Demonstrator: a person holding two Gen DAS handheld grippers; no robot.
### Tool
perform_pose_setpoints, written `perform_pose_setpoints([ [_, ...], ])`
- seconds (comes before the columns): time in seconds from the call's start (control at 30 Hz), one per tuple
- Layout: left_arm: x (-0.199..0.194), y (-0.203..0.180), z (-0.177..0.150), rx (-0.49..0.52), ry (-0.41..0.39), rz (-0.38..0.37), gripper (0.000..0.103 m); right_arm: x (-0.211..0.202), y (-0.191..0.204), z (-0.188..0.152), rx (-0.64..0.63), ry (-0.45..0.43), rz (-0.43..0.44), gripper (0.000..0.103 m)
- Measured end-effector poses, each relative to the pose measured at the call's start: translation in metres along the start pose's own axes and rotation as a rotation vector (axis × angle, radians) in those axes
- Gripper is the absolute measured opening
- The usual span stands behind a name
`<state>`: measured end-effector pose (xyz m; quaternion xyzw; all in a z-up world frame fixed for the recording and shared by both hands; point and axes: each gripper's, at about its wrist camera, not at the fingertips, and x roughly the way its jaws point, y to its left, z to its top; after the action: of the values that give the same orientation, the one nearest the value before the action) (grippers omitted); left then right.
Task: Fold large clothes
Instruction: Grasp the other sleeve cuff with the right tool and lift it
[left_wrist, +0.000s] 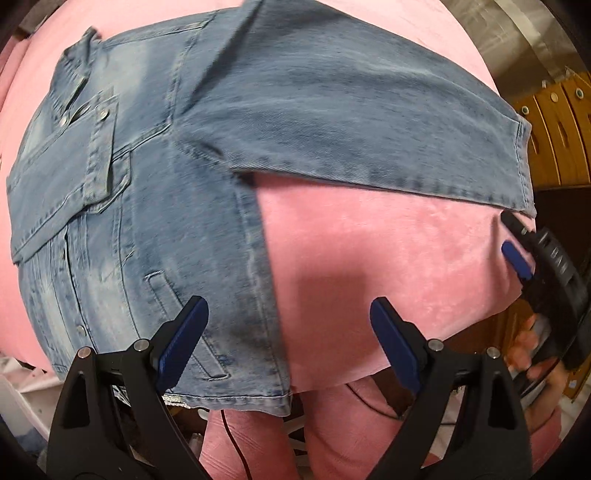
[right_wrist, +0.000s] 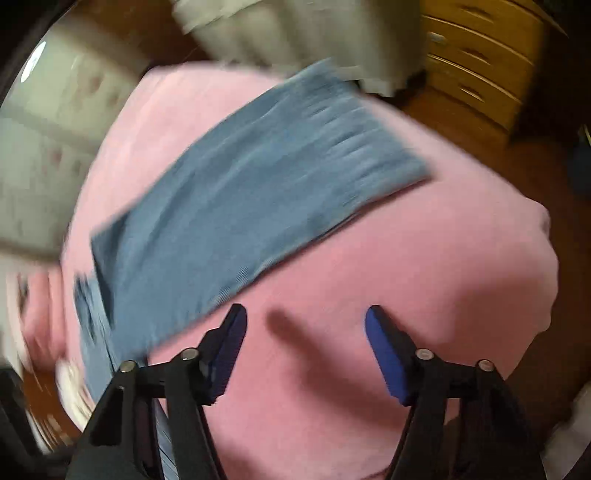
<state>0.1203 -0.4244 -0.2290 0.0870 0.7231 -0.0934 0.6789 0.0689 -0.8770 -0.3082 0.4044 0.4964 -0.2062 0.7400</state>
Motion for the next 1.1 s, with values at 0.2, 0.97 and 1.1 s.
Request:
perform_pose_setpoints([
  [0.2, -0.006, -0.017, 0.016, 0.008, 0.0, 0.023, 0.088, 0.005, -0.022, 0.046, 0.091, -0.052, 0.042, 0.051],
  [0.97, 0.002, 0.088, 0.017, -0.172, 0.016, -0.07, 0.088, 0.012, 0.074, 0.061, -0.056, -0.322, -0.324, 0.011],
  [1.1, -0.014, 0.143, 0.003, -0.195, -0.024, -0.071, 0.088, -0.019, 0.142, 0.035, -0.194, -0.471, -0.345, 0.011],
])
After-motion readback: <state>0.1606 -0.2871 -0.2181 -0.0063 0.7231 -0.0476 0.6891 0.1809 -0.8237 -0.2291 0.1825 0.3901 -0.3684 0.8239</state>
